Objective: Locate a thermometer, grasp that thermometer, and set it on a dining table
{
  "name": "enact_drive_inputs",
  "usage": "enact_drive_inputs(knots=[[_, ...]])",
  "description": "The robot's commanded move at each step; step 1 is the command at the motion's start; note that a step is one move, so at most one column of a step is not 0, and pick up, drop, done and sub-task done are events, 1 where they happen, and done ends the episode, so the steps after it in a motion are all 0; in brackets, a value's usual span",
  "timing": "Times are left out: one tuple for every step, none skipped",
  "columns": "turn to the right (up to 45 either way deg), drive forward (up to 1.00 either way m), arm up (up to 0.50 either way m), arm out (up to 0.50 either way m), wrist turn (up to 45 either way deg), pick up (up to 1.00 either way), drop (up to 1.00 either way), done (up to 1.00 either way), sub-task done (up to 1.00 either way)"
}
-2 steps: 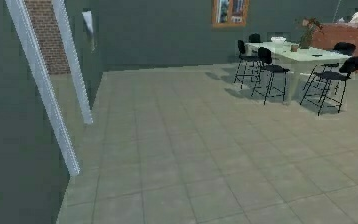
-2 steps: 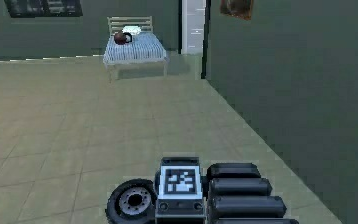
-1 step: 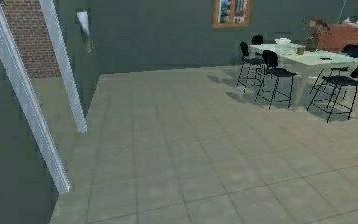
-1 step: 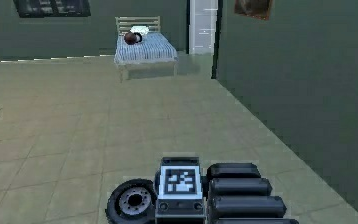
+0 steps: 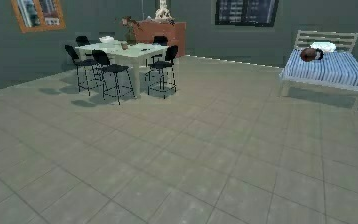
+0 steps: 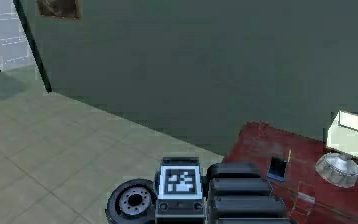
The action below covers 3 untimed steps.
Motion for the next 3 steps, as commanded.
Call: enact_drive_inputs(knots=[[9.0, 0.00, 0.00, 0.00, 0.0, 0.00, 0.00, 0.00, 0.00], [0.0, 1.00, 0.00, 0.00, 0.0, 0.00, 0.00, 0.00, 0.00], [0.0, 1.00, 0.00, 0.00, 0.0, 0.00, 0.00, 0.00, 0.00]])
